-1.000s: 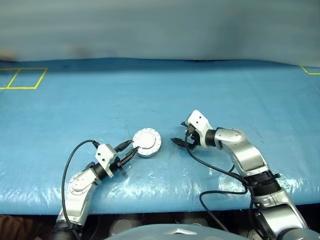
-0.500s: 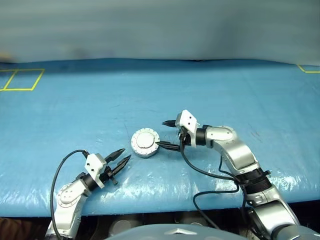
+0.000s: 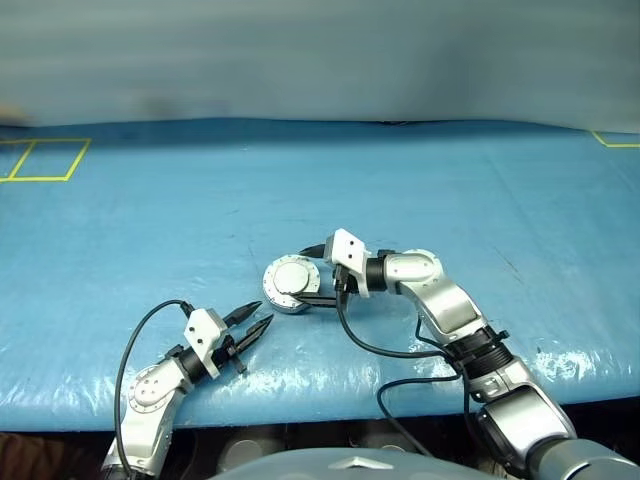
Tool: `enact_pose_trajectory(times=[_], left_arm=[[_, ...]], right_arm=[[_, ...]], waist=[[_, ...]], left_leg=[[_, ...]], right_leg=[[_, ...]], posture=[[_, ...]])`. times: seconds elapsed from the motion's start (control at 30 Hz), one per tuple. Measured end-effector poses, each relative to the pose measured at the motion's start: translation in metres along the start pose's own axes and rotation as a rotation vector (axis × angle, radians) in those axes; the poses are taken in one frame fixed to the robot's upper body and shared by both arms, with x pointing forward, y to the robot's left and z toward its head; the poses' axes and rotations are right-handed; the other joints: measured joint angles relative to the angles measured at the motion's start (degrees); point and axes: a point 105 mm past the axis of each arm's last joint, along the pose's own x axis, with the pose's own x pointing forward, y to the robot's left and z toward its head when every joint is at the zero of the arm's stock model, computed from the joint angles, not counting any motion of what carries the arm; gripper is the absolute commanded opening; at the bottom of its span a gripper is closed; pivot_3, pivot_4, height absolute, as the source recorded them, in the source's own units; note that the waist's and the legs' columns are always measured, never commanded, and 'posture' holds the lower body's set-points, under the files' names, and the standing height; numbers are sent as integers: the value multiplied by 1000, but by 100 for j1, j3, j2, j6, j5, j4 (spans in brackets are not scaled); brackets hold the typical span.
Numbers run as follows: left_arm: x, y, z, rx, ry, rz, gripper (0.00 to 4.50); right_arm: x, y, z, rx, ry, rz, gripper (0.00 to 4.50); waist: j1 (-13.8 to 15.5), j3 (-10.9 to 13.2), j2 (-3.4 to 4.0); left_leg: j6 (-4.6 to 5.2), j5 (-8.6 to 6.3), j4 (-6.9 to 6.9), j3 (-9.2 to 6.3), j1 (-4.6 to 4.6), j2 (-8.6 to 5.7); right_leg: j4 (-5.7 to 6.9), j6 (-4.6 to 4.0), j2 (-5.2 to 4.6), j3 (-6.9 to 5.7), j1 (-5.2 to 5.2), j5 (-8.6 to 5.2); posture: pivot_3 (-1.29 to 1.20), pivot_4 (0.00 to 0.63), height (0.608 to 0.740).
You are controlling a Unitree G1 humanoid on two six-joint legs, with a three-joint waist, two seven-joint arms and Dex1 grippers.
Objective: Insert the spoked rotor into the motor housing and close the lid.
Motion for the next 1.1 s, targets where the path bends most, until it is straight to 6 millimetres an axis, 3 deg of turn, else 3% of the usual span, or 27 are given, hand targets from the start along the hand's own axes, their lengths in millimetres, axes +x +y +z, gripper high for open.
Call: enact_pose_trajectory(times=[0.37,0.53,1.1], left_arm=[[4,-3,-5,-10,10,-14,1601],[5,-3,-5,-8,11,-13,1601],[15,-6,-7,24,2,-41,1601]], right_arm=[[6,-7,-13,2,33,-11,4466],[8,-7,-14,-1,29,-11,3034],[7,-6,-14,56,59,-23,3034]], waist=[[-17,0,-1],[-17,-1,-1],[-5,-6,4]], left_leg=[[-5,3,16,12,3,0],[-5,3,21,12,6,0],[-1,1,23,12,10,10]], right_leg=[[44,-4,0,10,-9,-1],[49,-6,0,10,-7,0],[53,-18,9,8,-5,10]], posture=[[0,150,740],[0,150,740],[0,150,740]])
